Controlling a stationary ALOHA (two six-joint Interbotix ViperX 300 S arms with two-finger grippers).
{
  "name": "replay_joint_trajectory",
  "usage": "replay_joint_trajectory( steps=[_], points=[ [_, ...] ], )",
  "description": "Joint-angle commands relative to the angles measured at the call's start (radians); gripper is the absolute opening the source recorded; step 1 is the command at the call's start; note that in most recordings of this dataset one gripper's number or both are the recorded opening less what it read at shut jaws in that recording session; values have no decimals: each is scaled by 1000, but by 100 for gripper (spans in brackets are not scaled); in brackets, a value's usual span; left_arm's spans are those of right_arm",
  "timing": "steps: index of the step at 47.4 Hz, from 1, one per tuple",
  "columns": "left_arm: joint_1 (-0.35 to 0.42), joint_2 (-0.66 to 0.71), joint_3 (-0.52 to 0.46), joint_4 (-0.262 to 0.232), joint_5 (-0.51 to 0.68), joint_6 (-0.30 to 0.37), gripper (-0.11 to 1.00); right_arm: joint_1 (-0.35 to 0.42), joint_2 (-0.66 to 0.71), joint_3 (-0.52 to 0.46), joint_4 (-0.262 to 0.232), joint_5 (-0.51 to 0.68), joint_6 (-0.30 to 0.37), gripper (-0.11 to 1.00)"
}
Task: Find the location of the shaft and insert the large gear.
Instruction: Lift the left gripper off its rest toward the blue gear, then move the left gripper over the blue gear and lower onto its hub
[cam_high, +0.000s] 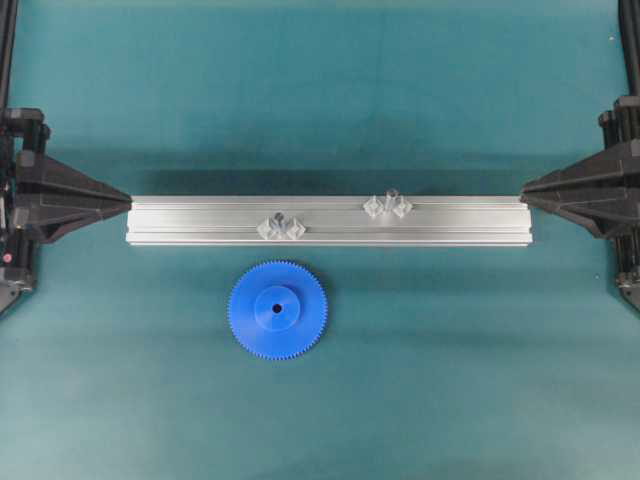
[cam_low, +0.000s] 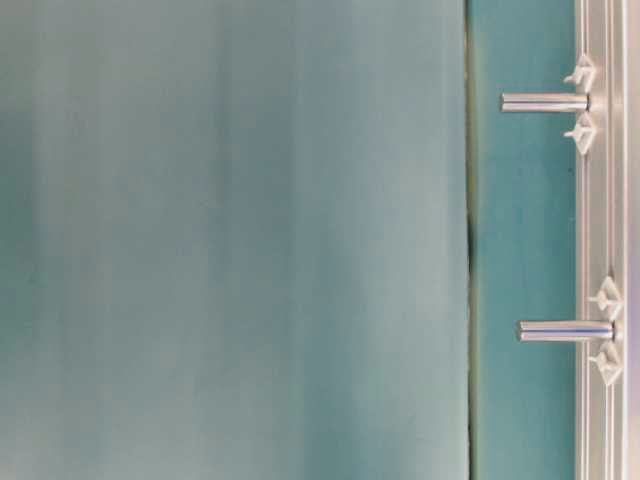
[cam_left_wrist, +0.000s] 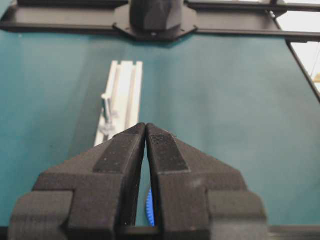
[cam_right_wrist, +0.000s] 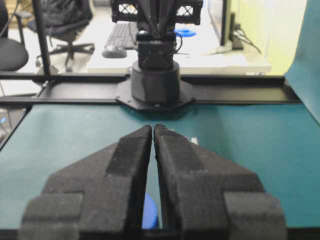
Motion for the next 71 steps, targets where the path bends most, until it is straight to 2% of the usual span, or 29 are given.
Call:
replay_joint_trajectory(
  steps=[1, 4, 7, 9, 16, 23, 35, 45, 52, 59, 71],
  points=[
    [2, 6, -35, 9, 18, -44, 11, -2, 12, -17, 6, -2, 3, 16],
    [0, 9, -41, 9, 41, -78, 7, -2, 11, -15, 23, 61, 11, 18],
    [0, 11, -49, 9, 66, -110, 0, -2, 9, -25, 31, 144, 25, 9],
    [0, 12, -57, 9, 83, -124, 0, -2, 6, -29, 29, 190, 31, 6],
    [-14, 57, -106, 12, 190, -127, 0, -3, -11, -44, 29, 295, 35, 2],
    [-34, 170, -163, 14, 334, -124, 0, -9, -12, -57, 29, 380, 37, 2],
    [-57, 376, -261, 14, 368, -97, 0, -32, -14, -60, 29, 413, 35, 2],
    [-104, 548, -359, 14, 482, -61, 0, -49, -17, -58, 28, 414, 34, 2],
    [-129, 644, -426, 14, 502, -78, 0, -52, -31, -54, 28, 416, 35, 2],
    [-130, 753, -506, 14, 598, -75, 0, -54, -51, -43, 28, 419, 35, 2],
    [-135, 867, -603, 15, 664, -83, 0, -54, -83, -35, 29, 489, 38, 2]
  ],
)
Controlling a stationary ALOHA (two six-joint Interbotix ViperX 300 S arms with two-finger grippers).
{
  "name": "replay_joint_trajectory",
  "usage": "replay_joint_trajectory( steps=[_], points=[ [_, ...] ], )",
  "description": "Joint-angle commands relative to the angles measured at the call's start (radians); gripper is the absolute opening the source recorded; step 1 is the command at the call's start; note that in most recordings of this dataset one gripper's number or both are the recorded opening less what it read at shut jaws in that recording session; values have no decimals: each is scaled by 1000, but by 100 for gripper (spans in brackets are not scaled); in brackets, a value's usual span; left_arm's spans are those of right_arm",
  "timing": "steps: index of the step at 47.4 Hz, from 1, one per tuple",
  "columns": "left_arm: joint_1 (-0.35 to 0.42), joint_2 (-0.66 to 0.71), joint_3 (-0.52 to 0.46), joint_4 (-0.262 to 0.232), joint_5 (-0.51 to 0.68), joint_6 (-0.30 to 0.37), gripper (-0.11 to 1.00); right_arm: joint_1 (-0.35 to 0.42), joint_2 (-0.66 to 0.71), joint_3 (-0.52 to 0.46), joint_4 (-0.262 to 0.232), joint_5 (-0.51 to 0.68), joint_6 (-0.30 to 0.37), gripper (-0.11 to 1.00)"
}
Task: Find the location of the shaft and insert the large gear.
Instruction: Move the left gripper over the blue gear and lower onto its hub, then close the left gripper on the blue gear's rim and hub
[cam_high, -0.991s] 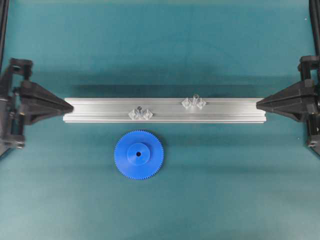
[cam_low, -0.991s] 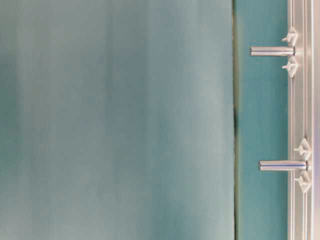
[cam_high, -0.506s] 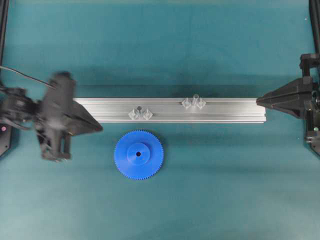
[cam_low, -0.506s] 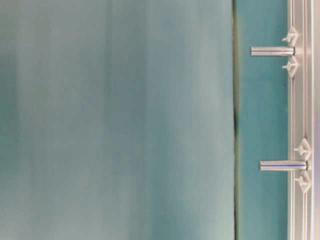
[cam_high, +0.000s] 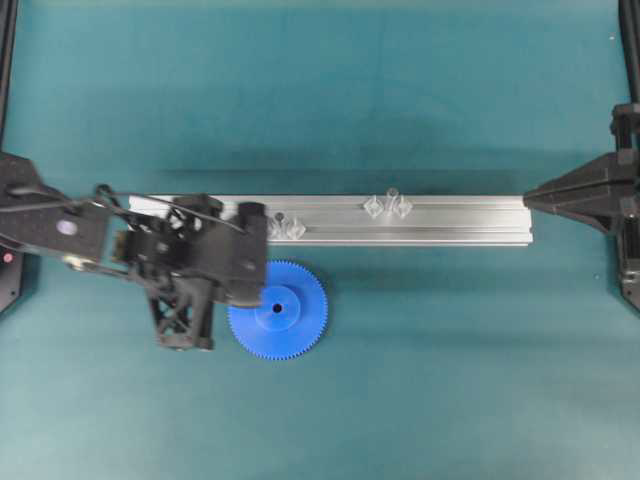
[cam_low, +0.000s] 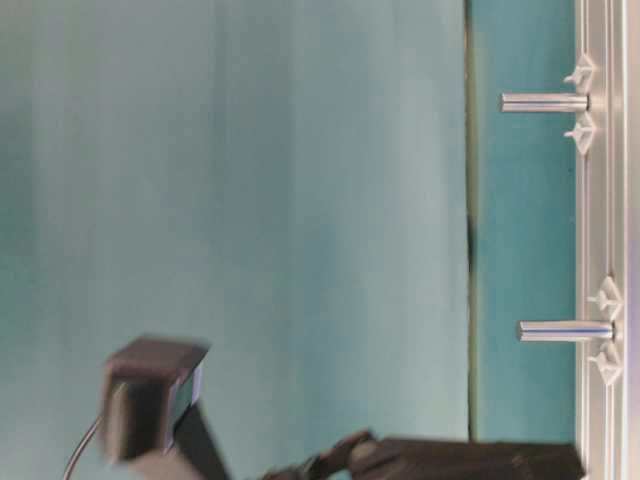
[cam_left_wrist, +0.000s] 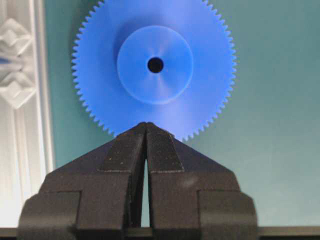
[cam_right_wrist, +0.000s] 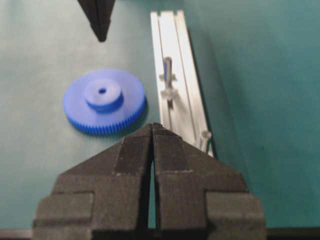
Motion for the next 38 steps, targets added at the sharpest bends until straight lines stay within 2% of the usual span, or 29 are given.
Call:
replay_joint_trajectory(
  steps=[1, 5, 8, 12, 18, 23, 26, 38],
  points=[
    [-8, 18, -51, 3, 5, -2, 0, 0, -3, -9, 3, 14, 9, 2],
    [-8, 51, -72, 3, 5, -6, 3, 0, -11, -8, 3, 25, 9, 2],
    [-8, 74, -91, 3, 8, -8, 12, 0, -17, -5, 3, 26, 9, 2],
    [-8, 101, -110, 3, 8, -11, 32, 0, -23, 0, 3, 28, 9, 2],
    [-8, 146, -130, 5, 8, -14, 71, 0, -32, 5, 5, 32, 9, 2],
    [-9, 179, -141, 3, 8, -17, 92, 0, -37, 6, 5, 40, 11, 2],
    [-9, 199, -149, 3, 8, -18, 95, 0, -41, 8, 6, 48, 11, 2],
    [-9, 250, -184, 3, 8, -21, 94, 0, -64, 12, 6, 67, 11, 2]
  ],
)
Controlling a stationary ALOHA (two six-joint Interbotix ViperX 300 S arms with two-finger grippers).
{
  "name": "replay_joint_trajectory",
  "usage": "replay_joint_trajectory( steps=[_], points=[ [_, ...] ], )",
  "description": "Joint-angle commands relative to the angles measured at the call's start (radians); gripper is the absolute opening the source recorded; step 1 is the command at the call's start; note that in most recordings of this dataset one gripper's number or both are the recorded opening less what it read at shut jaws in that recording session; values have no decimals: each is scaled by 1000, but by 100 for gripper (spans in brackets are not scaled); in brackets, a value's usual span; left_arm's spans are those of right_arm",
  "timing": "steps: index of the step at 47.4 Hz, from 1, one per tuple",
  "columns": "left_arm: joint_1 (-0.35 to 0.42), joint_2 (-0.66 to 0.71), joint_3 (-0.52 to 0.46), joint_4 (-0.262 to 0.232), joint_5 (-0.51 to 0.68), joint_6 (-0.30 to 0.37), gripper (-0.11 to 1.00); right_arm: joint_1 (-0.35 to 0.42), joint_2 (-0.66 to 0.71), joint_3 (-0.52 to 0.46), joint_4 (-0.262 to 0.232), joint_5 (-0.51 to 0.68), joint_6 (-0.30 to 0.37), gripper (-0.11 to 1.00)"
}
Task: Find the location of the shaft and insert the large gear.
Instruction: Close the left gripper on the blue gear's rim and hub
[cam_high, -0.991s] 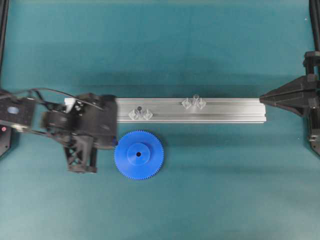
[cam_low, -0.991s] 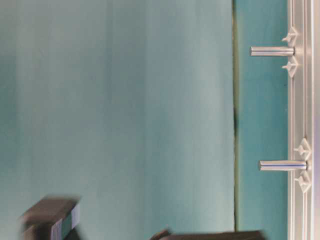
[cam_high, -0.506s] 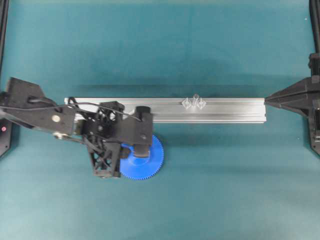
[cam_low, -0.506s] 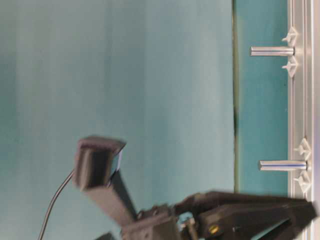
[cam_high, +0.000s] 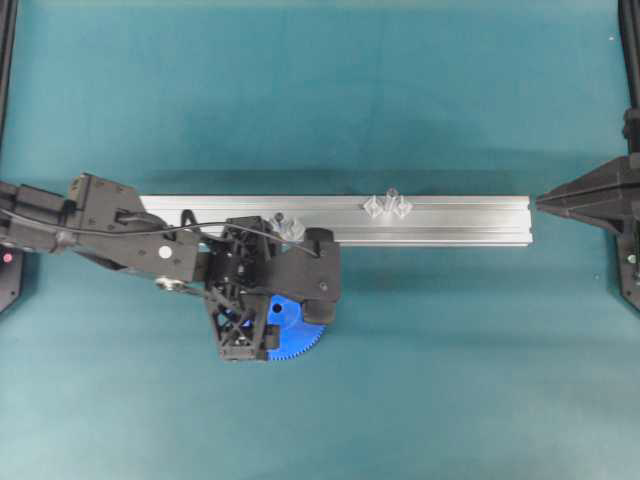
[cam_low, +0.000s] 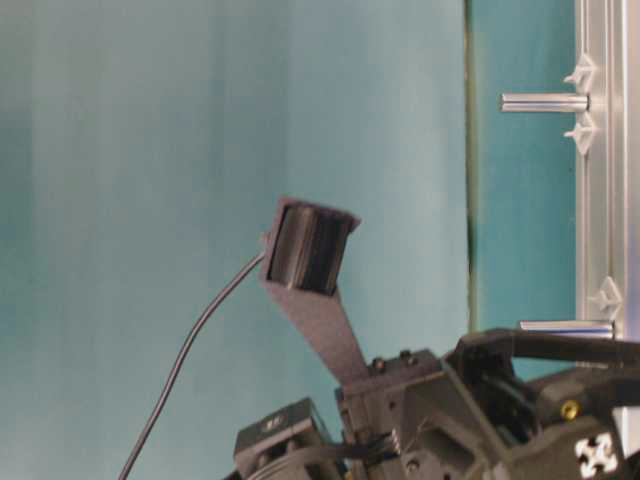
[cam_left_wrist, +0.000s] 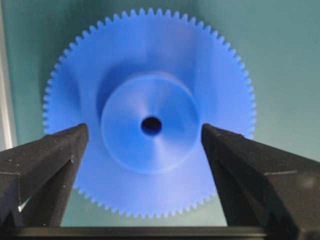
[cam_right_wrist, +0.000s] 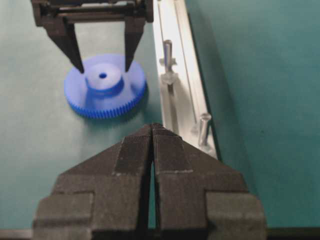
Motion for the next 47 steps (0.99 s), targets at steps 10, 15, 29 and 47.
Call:
replay_joint_trajectory(
  steps=[10, 15, 29, 47],
  points=[
    [-9, 9, -35, 2, -5, -14, 94, -2, -11, -3, 3, 6, 9, 2],
    [-20, 9, -34, 2, -5, -41, 94, -2, -12, 0, 6, 6, 9, 2],
    [-23, 38, -32, 2, -5, -54, 94, -2, -15, 5, 6, 3, 9, 2],
    [-23, 55, -11, 2, -5, -54, 94, 0, -29, 6, 6, 5, 9, 2]
  ],
)
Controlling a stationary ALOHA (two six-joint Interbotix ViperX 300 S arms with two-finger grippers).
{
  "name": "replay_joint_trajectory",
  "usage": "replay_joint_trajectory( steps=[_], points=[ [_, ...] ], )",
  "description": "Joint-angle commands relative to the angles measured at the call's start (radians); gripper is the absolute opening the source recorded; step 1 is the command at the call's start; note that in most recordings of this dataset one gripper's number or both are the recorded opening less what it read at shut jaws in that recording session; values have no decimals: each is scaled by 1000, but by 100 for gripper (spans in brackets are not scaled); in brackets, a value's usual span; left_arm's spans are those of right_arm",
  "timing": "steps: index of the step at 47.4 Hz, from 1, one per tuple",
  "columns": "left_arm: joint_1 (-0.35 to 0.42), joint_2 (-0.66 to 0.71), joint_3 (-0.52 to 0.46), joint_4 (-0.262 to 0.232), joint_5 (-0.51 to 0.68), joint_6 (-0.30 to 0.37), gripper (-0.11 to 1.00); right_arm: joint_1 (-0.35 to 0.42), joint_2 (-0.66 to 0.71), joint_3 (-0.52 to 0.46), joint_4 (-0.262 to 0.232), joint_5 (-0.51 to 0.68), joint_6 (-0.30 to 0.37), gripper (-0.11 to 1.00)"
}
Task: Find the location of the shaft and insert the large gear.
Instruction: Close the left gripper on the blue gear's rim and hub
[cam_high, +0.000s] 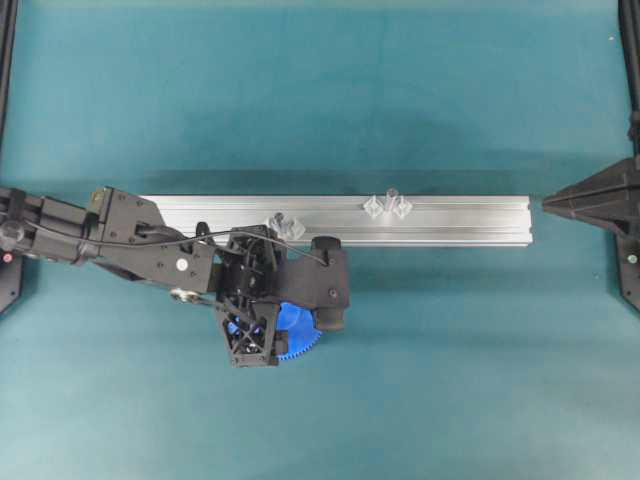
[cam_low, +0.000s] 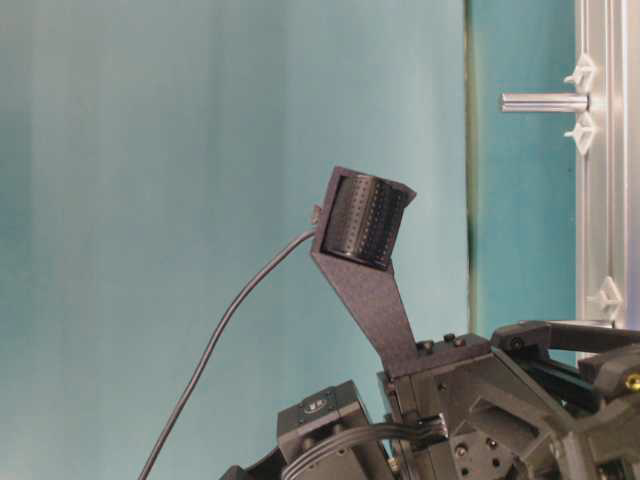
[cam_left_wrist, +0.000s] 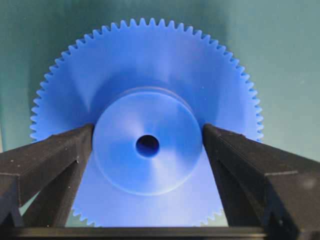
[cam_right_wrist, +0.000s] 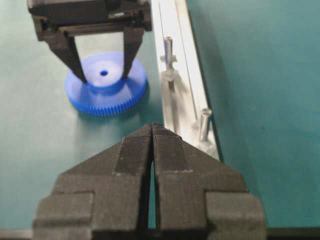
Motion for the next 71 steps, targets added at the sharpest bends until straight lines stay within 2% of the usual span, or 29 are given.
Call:
replay_joint_trajectory(
  steps=[1, 46, 51, 56, 71],
  points=[
    [-5, 2, 6, 2, -3, 0, 94, -2, 6, -11, 3, -5, 9, 2],
    [-6, 0, 34, 2, -3, -2, 93, 3, 6, -12, 8, -6, 11, 2],
    [-6, -3, 31, 2, -3, -2, 88, 3, 6, -12, 8, -8, 11, 2],
    [-5, -9, 26, 2, -3, -2, 70, 3, 6, -12, 8, -8, 11, 2],
    [-5, -32, 3, 2, -3, 21, 70, 3, 6, -11, 6, -8, 11, 2]
  ],
)
